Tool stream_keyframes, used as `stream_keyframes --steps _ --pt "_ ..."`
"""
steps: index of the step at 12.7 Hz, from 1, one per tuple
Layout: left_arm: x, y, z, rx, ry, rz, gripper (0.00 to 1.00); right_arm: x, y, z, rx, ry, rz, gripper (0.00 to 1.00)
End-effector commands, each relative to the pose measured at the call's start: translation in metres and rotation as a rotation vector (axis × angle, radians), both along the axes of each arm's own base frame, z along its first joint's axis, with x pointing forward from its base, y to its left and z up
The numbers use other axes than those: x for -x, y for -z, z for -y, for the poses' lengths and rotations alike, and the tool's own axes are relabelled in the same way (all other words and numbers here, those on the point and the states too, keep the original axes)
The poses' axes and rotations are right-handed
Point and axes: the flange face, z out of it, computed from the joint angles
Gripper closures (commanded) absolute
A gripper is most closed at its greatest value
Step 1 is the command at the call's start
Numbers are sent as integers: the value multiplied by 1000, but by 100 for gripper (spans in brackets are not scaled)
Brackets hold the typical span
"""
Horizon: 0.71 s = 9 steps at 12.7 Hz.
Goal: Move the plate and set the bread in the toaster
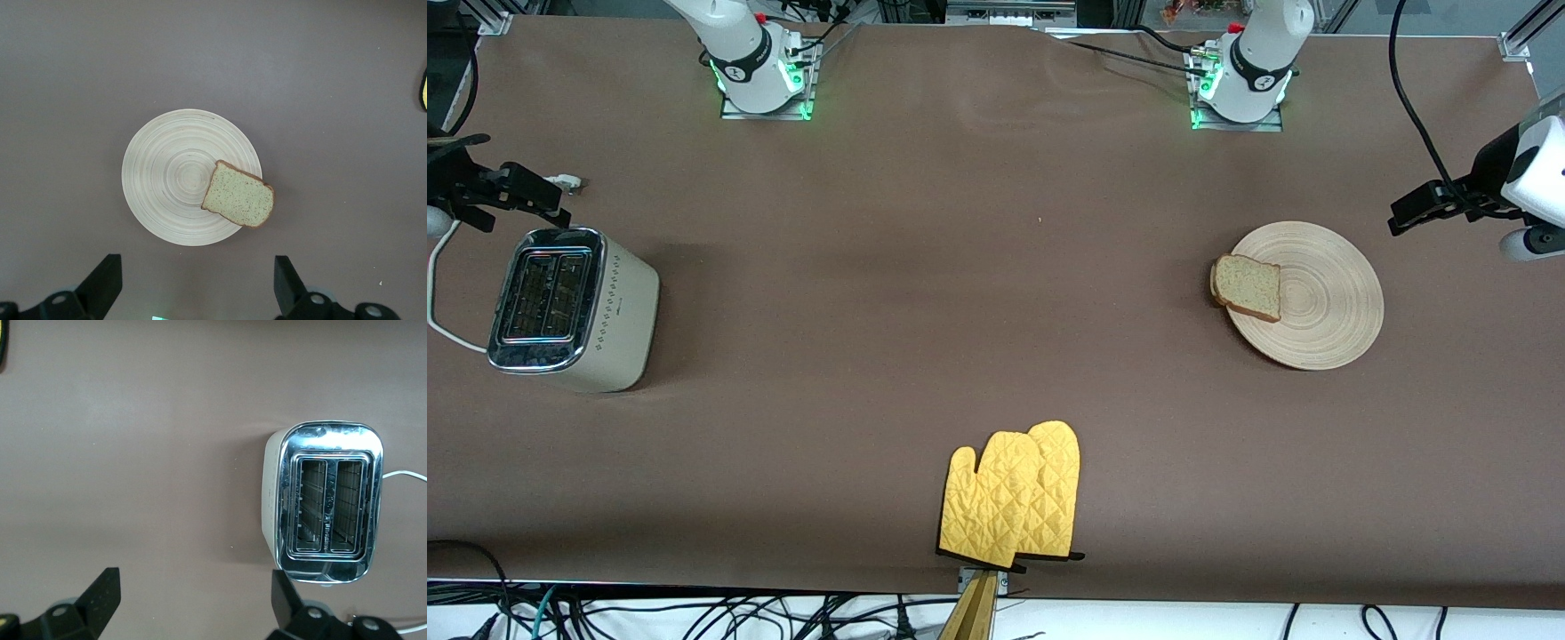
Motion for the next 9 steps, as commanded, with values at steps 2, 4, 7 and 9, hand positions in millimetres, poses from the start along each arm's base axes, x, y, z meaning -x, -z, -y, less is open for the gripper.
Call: stream_keyframes --steps 2,4,7,9 --pt "3 10 0 -23 4 -27 0 -2 -6 1 5 -7 3 0" --pt "4 22 1 -25 5 -53 0 -2 -6 2 5 -5 3 0" --pt "0 42 -15 -5 87 -83 0 -2 -6 2 5 -5 3 0" --pt "3 64 -29 8 121 -125 0 -2 -6 2 4 -3 3 0"
